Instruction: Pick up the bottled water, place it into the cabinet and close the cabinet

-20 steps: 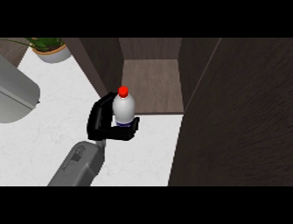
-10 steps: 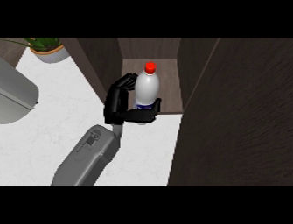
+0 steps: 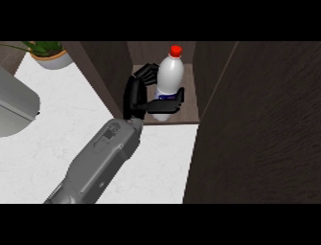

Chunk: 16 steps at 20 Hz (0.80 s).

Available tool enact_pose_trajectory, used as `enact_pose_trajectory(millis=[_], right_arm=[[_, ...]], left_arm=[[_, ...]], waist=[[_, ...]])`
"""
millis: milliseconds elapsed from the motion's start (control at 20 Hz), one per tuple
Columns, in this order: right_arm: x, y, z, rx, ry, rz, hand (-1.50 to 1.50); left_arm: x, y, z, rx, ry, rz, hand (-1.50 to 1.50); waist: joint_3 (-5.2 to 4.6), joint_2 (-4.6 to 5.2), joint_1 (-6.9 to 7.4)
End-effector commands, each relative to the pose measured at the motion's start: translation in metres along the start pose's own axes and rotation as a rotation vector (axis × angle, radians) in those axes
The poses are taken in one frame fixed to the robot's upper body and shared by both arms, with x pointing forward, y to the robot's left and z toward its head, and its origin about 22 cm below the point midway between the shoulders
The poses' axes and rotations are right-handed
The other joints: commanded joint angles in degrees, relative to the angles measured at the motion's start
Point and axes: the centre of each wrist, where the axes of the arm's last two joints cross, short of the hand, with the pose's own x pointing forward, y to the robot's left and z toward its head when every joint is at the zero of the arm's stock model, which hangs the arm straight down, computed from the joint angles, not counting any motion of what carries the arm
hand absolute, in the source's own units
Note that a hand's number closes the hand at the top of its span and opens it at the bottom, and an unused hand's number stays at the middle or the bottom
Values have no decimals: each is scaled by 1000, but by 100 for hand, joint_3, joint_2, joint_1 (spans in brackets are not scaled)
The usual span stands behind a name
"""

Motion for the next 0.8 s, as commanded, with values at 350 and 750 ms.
enact_pose_trajectory(millis=[350, 750], right_arm=[[20, -10, 9, 22, -36, -8, -150], [17, -9, 12, 14, -29, -17, -150]], left_arm=[[-17, 7, -26, 149, 18, -139, 150], [-17, 15, -45, 213, 24, -253, 150]], waist=[[1, 47, -134], [-2, 76, -202]])
